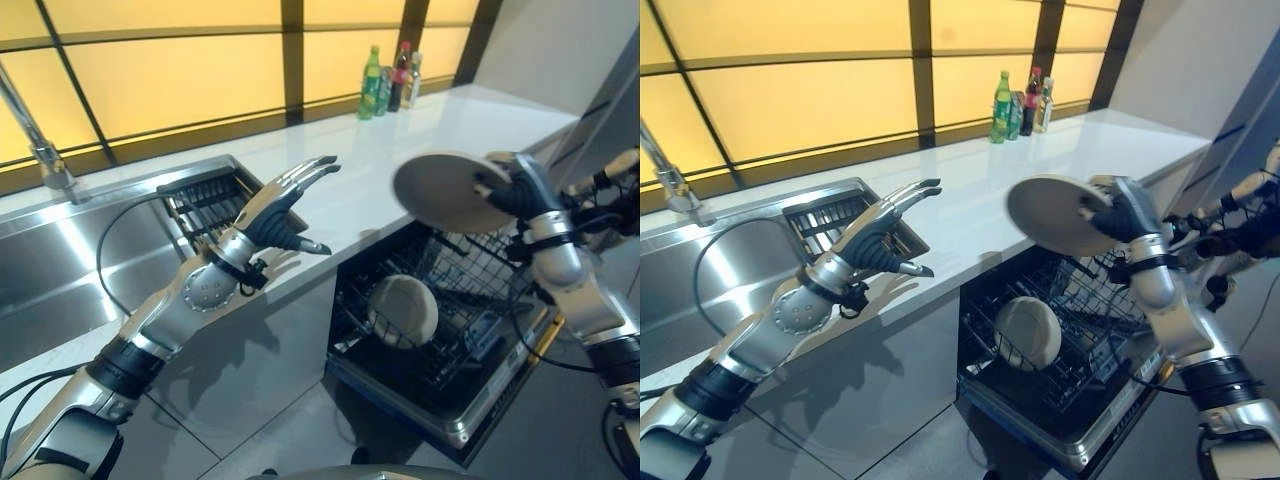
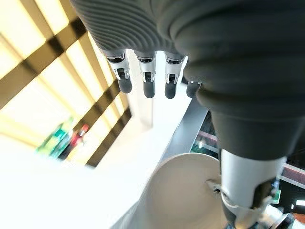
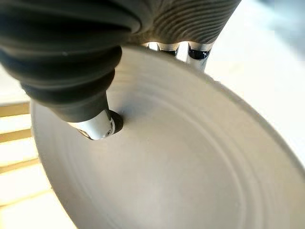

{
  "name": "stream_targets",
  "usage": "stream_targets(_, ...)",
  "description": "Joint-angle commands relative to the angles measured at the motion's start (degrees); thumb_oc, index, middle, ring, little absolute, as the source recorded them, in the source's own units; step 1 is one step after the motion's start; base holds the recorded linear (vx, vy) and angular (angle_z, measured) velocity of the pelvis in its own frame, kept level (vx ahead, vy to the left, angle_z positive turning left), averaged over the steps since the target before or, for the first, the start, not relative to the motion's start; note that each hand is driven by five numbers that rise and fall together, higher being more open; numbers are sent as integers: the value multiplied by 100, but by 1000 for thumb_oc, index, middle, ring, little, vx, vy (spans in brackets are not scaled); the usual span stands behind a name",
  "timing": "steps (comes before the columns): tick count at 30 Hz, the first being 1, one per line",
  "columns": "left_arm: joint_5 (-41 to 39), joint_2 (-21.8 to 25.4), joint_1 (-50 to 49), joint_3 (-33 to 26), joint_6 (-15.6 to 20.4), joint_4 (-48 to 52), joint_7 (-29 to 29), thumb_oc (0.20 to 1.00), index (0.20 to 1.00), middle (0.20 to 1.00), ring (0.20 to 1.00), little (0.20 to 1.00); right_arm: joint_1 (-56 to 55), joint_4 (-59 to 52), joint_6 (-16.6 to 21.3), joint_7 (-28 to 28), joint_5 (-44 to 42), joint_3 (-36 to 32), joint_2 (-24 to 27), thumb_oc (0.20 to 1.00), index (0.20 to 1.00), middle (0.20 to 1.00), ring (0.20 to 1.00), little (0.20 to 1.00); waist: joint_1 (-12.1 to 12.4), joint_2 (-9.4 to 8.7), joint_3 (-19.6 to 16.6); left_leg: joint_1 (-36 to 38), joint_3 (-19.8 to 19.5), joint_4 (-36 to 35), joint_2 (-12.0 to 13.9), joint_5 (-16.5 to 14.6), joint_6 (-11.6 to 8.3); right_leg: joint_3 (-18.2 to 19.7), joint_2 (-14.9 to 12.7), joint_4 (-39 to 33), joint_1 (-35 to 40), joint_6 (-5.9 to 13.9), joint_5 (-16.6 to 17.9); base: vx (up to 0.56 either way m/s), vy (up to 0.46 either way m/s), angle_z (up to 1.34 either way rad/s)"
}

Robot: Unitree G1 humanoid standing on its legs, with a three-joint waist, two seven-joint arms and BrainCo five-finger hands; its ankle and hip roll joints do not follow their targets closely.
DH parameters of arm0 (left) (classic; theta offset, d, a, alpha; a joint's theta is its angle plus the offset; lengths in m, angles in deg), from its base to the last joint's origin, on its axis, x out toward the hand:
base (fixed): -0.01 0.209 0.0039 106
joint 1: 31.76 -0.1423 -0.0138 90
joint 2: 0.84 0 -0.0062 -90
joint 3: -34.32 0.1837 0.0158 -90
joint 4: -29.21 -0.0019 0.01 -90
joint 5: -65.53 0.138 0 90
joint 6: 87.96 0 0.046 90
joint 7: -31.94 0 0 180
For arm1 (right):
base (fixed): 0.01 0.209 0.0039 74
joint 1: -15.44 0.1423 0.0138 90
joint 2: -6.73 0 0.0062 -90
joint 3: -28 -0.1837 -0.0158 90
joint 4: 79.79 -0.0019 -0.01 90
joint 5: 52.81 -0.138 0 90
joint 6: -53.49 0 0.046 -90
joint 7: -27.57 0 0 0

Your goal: Pick up plates and place into dishwasher.

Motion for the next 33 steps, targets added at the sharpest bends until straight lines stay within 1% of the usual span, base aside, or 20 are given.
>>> stream_targets(1, -729, 85, -54, -367, 168, 181, 455, 1000, 1000, 1000, 1000, 1000, 359, 174, -127, -421, 191, -274, 576, 200, 200, 200, 200, 200, 19, 176, 163, 52, 257, 331, -320, -1103, 331, 122, 95, 96, 478, 442, -921, 4, -89, -18)
stream_targets(3, -1211, 108, -233, -412, 132, 261, 856, 1000, 1000, 1000, 1000, 1000, 338, 408, -234, -432, 270, -297, 727, 200, 200, 200, 200, 200, 58, 184, 201, 2, 251, 348, -310, -1085, 315, 105, 95, 93, 448, 441, -908, 16, -88, -8)
stream_targets(5, -1654, 111, -391, -477, -66, 355, 1158, 1000, 1000, 1000, 1000, 1000, 339, 580, -350, -427, 320, -269, 809, 200, 200, 200, 200, 200, 89, 197, 225, -57, 235, 370, -307, -1069, 305, 96, 97, 94, 413, 432, -905, -17, -81, -3)
stream_targets(6, -1977, 134, -500, -512, -118, 346, 1271, 1000, 1000, 1000, 1000, 1000, 362, 772, -431, -409, 364, -234, 870, 200, 200, 200, 200, 200, 128, 224, 293, -134, 226, 390, -307, -1050, 300, 73, 86, 104, 350, 430, -898, -63, -72, -3)
stream_targets(8, -2114, 136, -558, -571, -198, 327, 1266, 1000, 1000, 1000, 1000, 1000, 474, 918, -556, -354, 384, -152, 924, 200, 200, 200, 200, 200, 148, 255, 358, -219, 221, 407, -298, -1034, 294, 48, 77, 114, 278, 428, -891, -124, -64, -1)
stream_targets(10, -2287, 257, -541, -567, -126, 238, 1132, 1000, 1000, 1000, 1000, 1000, 862, 1353, -750, -365, 176, 166, 1054, 200, 200, 200, 200, 200, 213, 321, 577, -411, 205, 449, -290, -980, 269, 11, 64, 128, 127, 412, -864, -207, -68, 5)
stream_targets(14, -2800, 351, -518, -687, -86, 257, 1165, 1000, 1000, 1000, 1000, 1000, 1377, 1951, -805, -169, -177, 534, 1146, 200, 200, 200, 200, 200, 279, 423, 830, -646, 182, 499, -283, -907, 232, -51, 47, 143, -50, 383, -829, -125, -52, 5)
stream_targets(17, -3187, 317, -503, -751, -35, 344, 1260, 1000, 1000, 1000, 1000, 1000, 1744, 2331, -862, -50, -438, 824, 1085, 200, 200, 200, 200, 200, 344, 509, 1006, -804, 151, 509, -278, -843, 203, -111, 37, 149, -178, 348, -802, -107, -51, 8)
stream_targets(18, -3378, 279, -436, -721, -39, 357, 1213, 1000, 1000, 1000, 1000, 1000, 1961, 2610, -809, 33, -658, 955, 1060, 200, 200, 200, 200, 200, 380, 550, 1095, -872, 124, 501, -278, -808, 183, -151, 34, 152, -240, 331, -784, -70, -16, 4)
stream_targets(22, -3462, 63, -423, -674, -65, 306, 1174, 1000, 1000, 1000, 1000, 1000, 2420, 3191, -746, 155, -1126, 1292, 820, 200, 200, 200, 200, 200, 440, 629, 1198, -970, 75, 490, -282, -753, 145, -244, 18, 161, -330, 304, -770, -44, -34, 6)
stream_targets(26, -3619, 79, -336, -632, -112, 282, 1128, 1000, 1000, 1000, 1000, 1000, 2667, 3778, -836, 442, -1273, 1368, 600, 200, 200, 200, 200, 200, 506, 734, 1302, -1107, 7, 422, -286, -642, 109, -340, 1, 194, -489, 283, -748, -59, -65, 3)
stream_targets(27, -3630, 94, -332, -629, -110, 276, 1113, 1000, 1000, 1000, 1000, 1000, 2726, 3982, -765, 539, -1316, 1404, 532, 200, 200, 200, 200, 200, 528, 767, 1327, -1123, -18, 403, -292, -617, 103, -361, 2, 198, -504, 270, -751, -21, -38, 7)
stream_targets(33, -3698, 113, -237, -627, -36, 225, 1029, 1000, 1000, 1000, 1000, 1000, 3006, 4718, -701, 904, -1313, 1658, 303, 200, 200, 200, 200, 200, 598, 927, 1437, -1179, -35, 325, -326, -531, 87, -504, -72, 253, -619, 234, -755, -34, -2, 11)
